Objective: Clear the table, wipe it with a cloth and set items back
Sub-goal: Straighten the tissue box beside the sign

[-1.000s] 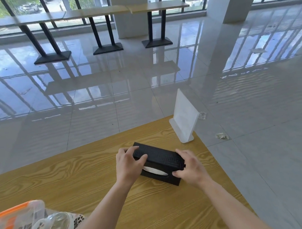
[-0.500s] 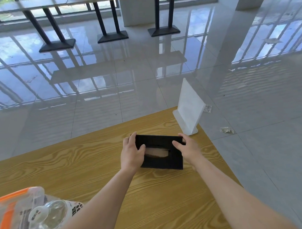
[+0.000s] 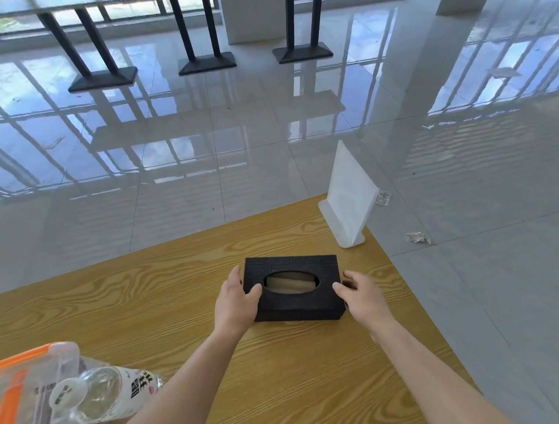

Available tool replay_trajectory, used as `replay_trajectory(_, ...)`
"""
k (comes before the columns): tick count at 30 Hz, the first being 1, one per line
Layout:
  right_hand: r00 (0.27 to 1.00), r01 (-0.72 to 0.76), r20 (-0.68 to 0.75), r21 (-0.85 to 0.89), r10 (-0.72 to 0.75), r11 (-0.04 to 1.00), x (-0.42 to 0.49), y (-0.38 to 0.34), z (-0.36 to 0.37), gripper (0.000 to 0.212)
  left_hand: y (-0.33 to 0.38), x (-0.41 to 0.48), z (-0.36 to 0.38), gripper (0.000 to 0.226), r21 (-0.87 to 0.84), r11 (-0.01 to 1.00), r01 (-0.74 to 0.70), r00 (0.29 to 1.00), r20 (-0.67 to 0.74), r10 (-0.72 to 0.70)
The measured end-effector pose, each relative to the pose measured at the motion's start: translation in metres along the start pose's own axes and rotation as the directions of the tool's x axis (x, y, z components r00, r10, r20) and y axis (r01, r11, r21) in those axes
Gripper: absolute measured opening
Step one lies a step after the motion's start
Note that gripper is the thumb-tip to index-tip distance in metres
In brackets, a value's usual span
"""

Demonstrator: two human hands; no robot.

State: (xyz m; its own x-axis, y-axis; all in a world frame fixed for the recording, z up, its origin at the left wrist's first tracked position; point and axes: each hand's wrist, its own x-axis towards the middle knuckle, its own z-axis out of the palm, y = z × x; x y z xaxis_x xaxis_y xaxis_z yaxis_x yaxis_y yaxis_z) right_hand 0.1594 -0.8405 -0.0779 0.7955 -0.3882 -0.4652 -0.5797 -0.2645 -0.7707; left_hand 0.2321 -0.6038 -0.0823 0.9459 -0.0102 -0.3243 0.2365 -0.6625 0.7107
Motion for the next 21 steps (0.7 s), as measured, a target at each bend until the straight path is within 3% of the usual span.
replay_trajectory(5,0.999,0.044,0.03,-0.161,-0.039,0.986,-0.008,0.003,0.012,0.058,0.001,-0.002,0.005,0.046,0.006,1.0,-0.018,1.0,-0.007,0.018)
replay_trajectory(11,0.998,0.066,-0.015,-0.143,-0.069,0.988,0.009,-0.009,0.008,0.059,0.0,0.0,0.002,0.043,-0.069,0.997,-0.027,0.997,0.071,0.032)
replay_trajectory(14,0.995,0.089,-0.023,-0.109,-0.093,0.99,0.005,-0.008,0.004,0.059,-0.004,-0.003,-0.002,0.062,-0.179,0.982,-0.066,0.989,0.12,0.089)
replay_trajectory(18,0.987,0.161,0.049,-0.188,-0.155,0.969,-0.005,0.0,0.001,0.066,-0.017,-0.007,0.006,0.1,0.042,0.982,-0.185,0.977,0.114,0.18)
replay_trajectory(21,0.98,0.193,0.014,-0.292,-0.198,0.937,0.002,0.002,0.001,0.072,-0.017,-0.008,0.011,0.099,0.058,0.983,-0.176,0.984,0.051,0.173)
